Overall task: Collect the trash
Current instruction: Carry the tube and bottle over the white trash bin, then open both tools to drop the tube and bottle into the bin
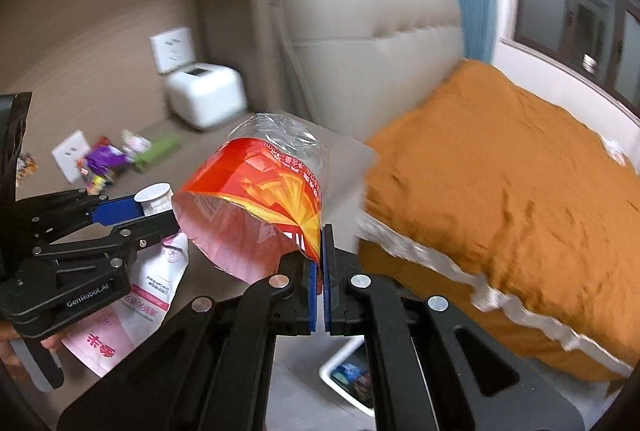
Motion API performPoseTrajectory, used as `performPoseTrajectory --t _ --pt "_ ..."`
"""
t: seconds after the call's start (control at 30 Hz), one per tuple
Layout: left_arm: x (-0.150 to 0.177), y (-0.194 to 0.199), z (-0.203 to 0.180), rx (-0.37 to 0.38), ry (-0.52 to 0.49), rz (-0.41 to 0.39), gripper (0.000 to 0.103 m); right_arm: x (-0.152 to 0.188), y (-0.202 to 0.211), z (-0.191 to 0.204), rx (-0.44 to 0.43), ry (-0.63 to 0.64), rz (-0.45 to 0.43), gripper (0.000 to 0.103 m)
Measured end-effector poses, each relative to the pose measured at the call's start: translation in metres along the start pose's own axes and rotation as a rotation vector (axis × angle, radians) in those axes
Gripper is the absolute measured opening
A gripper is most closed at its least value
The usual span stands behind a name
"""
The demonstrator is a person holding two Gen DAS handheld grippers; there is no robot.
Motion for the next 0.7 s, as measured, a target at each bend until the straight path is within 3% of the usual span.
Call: performPoseTrajectory --t 0.1,0.33,0.53,0.7 --pt "0.004 -0.026 -0.048 0.053 -0.066 0.036 0.030 0.025 -0.006 -0.033 0.038 -0.027 0.051 0.003" --pt "0.033 -0.100 -0.120 0.122 -0.185 0.135 0.030 0.087 -0.042 -0.087 0.092 -0.086 0.186 0.003" --pt "0.070 -0.188 -0.145 0.176 -0.226 0.245 0.031 0.147 -0.099 -0.116 0.089 -0.119 0.318 0.003" --pt "0.111 -0.276 -0.155 0.212 -0.230 0.342 0.031 0.202 -0.170 -0.136 0.029 -0.184 0.417 0.003"
Point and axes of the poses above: each gripper's, at about its wrist camera, not at the fingertips, and y roughly against the way its jaws point, z to its left, x to its underside, the point moved 2 cm from there along -y, roughly the way its jaws point, and after that the axes turned 6 degrees about z, right-handed, at the moved point
